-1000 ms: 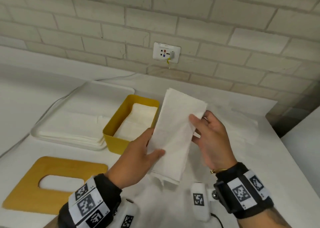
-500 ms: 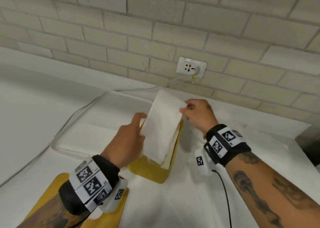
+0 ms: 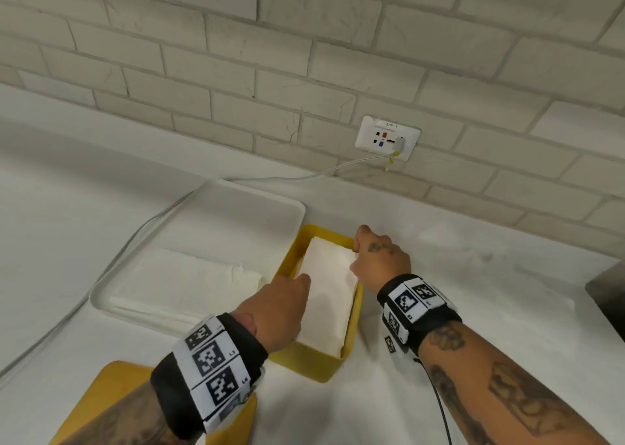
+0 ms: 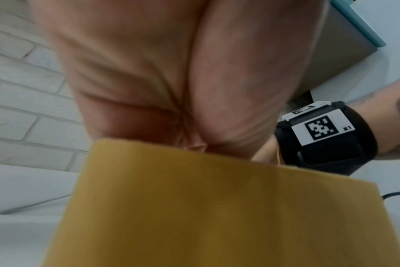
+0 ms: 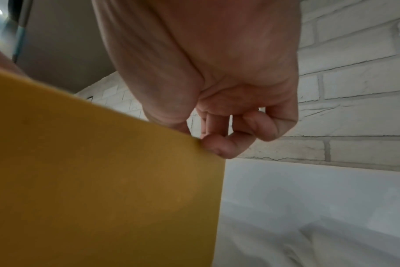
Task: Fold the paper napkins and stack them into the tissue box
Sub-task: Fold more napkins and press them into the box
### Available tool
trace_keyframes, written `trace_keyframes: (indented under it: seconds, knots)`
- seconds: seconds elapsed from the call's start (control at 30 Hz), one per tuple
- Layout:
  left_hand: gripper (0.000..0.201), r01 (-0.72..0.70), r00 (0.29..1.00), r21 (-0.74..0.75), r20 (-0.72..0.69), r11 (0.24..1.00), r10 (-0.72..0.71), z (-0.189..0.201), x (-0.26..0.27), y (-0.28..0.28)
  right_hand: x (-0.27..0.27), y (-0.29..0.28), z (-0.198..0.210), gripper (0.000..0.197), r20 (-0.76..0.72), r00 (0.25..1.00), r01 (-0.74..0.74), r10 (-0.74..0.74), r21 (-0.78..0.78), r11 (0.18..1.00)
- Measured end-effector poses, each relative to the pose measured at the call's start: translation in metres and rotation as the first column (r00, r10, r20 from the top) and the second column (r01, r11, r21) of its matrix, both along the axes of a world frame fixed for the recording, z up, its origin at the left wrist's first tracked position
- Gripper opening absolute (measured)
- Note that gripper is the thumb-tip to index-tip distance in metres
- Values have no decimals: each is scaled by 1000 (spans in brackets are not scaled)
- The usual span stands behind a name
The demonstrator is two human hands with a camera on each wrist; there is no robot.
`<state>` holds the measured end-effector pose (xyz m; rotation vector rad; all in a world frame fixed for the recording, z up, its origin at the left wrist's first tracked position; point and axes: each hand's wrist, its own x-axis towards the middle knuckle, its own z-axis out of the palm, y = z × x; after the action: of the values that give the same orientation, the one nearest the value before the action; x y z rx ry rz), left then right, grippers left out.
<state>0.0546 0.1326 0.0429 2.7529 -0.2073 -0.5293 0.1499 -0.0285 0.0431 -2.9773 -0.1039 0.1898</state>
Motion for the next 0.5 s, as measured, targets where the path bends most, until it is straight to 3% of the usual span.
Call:
trace_keyframes:
  seconds: [0.17, 0.3, 0.33, 0.4, 0.47, 0.5]
  knots:
    - [28, 70, 997, 104, 14, 992, -72, -6, 0, -2, -1, 3, -7, 29, 54, 997, -50, 55, -81, 995]
    - [30, 137, 973, 179, 160, 974, -166, -10, -10, -2, -8, 3, -7, 22, 253, 918, -273, 306, -158, 949]
    - [31, 175, 956, 181, 203, 968, -210, -10, -15, -2, -12, 4, -5, 20, 222, 893, -371, 392, -129, 919]
    - [34, 301, 914, 197, 217, 933, -341, -7, -22, -6, -19, 8, -3, 28, -13, 846, -534, 533, -29, 845]
    - [42, 365, 912, 220, 112, 905, -395, -7, -26, -11, -24, 13, -5, 37, -259, 791, -571, 554, 10, 821]
    - [54, 350, 929, 226, 40, 909, -368, -7, -26, -13, -26, 15, -7, 41, -308, 777, -578, 549, -5, 816]
